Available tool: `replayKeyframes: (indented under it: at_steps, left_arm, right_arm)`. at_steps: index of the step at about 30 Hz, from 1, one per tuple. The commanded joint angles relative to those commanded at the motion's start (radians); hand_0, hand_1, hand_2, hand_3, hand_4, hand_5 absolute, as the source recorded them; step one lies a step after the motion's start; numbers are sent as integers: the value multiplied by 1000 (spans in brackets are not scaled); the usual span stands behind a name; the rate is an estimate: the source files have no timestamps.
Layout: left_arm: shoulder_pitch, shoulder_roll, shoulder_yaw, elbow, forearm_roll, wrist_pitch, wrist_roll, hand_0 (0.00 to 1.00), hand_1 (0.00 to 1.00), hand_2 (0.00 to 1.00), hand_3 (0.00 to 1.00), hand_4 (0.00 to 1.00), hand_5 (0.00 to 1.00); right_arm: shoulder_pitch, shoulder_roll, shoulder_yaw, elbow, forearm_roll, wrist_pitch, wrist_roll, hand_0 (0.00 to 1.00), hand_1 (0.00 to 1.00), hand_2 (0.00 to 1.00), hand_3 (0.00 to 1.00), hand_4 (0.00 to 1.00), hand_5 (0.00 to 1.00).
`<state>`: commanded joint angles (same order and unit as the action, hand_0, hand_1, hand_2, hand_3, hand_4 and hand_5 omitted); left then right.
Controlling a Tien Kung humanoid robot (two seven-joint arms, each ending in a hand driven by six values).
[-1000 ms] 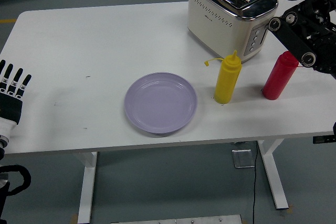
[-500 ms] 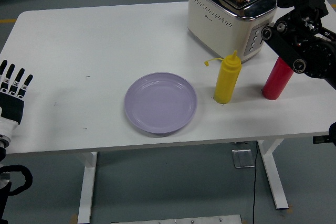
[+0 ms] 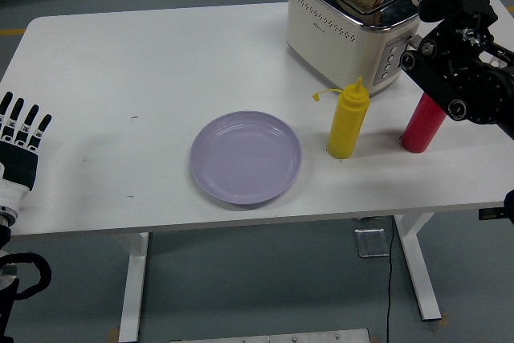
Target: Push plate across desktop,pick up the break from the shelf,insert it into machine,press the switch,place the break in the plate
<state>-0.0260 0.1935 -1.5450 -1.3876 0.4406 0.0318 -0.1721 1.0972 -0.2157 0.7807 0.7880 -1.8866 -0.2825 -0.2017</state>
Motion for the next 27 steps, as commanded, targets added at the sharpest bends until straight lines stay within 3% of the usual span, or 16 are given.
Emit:
replayKeyframes:
  at_steps: [1, 2, 5, 7, 8, 13, 14, 19, 20, 23, 25, 26, 27]
  left_arm:
    - [0, 0, 1, 1, 0, 0, -1, 826, 875, 948, 843, 638, 998]
    - [0, 0, 1, 1, 0, 0, -1, 826, 875, 948, 842, 639, 998]
    - [0, -1, 3, 2, 1, 2, -3, 826, 875, 948, 842, 639, 998]
    - [0, -1, 4, 3, 2, 2, -4, 826, 875, 948, 842, 639, 998]
    - [0, -1, 5, 3, 3, 2, -5, 827, 875, 948, 843, 639, 998]
    - [1, -1, 8, 4, 4, 3, -8, 827, 875, 948, 843, 639, 998]
    - [1, -1, 8, 4, 4, 3, -8, 826, 875, 948, 843, 639, 998]
    - [4, 0, 8, 0, 4, 3, -10, 826, 875, 948, 843, 639, 998]
    - [4, 1, 8, -1, 4, 3, -10, 826, 875, 948, 843, 639, 998]
    - [6, 1, 6, -4, 4, 3, -11, 826, 875, 948, 843, 639, 998]
    - [8, 1, 2, -6, 4, 3, -11, 826, 875, 948, 843, 639, 998]
    - [8, 1, 1, -7, 4, 3, -12, 825, 874, 948, 843, 639, 998]
    - [10, 2, -3, -8, 4, 3, -12, 825, 874, 948, 843, 639, 998]
  right_arm:
    - [0, -1, 2, 1, -1, 11, 6, 554, 645, 712, 766, 674, 263]
    - [-1, -1, 5, 3, 3, 23, 14, 894, 906, 981, 998, 828, 388]
    - [-2, -4, 16, 8, 25, 42, 38, 894, 906, 981, 998, 828, 388]
    - [-4, -5, 24, 10, 52, 36, 62, 894, 906, 981, 998, 828, 388]
    - [-5, -6, 28, 11, 67, 30, 76, 942, 943, 998, 998, 851, 443]
    - [-10, -13, 54, 20, 133, 12, 125, 942, 943, 998, 998, 851, 443]
    - [-13, -17, 61, 26, 141, 2, 129, 945, 933, 998, 998, 853, 495]
    - [-32, -44, 99, 80, 201, -69, 167, 945, 933, 998, 998, 853, 495]
    - [-38, -53, 112, 97, 220, -76, 183, 867, 845, 861, 868, 626, 453]
    - [-64, -86, 163, 155, 294, -71, 223, 867, 845, 861, 868, 626, 453]
    - [-88, -116, 201, 195, 359, -36, 237, 867, 845, 861, 868, 626, 453]
    - [-99, -128, 223, 217, 393, -15, 241, 836, 799, 796, 790, 551, 438]
    - [-114, -144, 246, 240, 434, 7, 237, 836, 799, 796, 790, 551, 438]
